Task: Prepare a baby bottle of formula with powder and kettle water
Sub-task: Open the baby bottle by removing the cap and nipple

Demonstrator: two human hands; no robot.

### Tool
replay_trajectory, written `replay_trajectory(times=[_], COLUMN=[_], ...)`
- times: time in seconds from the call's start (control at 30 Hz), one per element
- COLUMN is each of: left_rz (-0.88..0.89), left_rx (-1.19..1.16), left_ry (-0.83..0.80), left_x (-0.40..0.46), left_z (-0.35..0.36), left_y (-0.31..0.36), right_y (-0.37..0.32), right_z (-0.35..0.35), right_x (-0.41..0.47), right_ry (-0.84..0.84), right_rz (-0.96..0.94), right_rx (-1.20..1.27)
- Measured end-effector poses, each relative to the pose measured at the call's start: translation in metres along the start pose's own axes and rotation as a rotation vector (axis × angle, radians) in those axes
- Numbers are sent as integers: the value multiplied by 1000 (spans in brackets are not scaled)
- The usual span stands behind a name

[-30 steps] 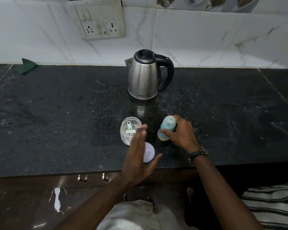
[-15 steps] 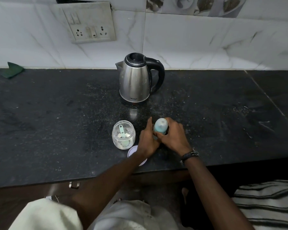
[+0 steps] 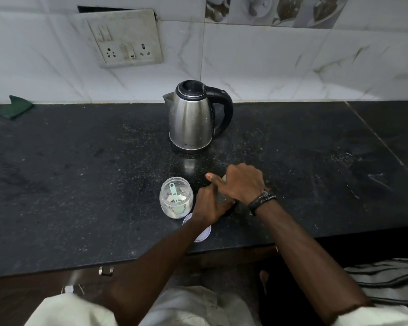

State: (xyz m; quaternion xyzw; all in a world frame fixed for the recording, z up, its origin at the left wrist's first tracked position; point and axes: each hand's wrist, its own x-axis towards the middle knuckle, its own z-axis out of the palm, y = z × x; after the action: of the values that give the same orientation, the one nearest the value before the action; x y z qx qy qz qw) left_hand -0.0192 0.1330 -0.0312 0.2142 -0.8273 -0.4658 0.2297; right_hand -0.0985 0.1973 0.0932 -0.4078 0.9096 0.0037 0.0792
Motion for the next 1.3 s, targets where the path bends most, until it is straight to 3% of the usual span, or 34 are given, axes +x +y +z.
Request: replay_trajectory(times=[0.3, 0.4, 0.63, 0.8, 0.87, 1.07, 1.3], left_rz=[-72, -62, -30, -27, -29, -42, -39], left_rx=[-42, -52, -78, -89, -87, -85, -53], left_ry=[35, 35, 17, 6, 3, -7, 6], left_x=[-1, -1, -2, -3, -3, -3, -3], left_z=[4, 5, 5, 5, 4, 4, 5], left_y=[-11, -13, -14, -15, -14, -13, -13], right_y=[1, 9, 55, 92, 103, 120, 124], right_z=[-12, -28, -59, -22, 1, 56, 71], right_x=[2, 4, 5, 7, 5, -5, -9], right_ry=[16, -17, 18, 246, 252, 141, 142], right_rz=[-148, -165, 2, 156, 227, 321, 317], right_rx=[-99, -20, 348, 564, 628, 668, 621])
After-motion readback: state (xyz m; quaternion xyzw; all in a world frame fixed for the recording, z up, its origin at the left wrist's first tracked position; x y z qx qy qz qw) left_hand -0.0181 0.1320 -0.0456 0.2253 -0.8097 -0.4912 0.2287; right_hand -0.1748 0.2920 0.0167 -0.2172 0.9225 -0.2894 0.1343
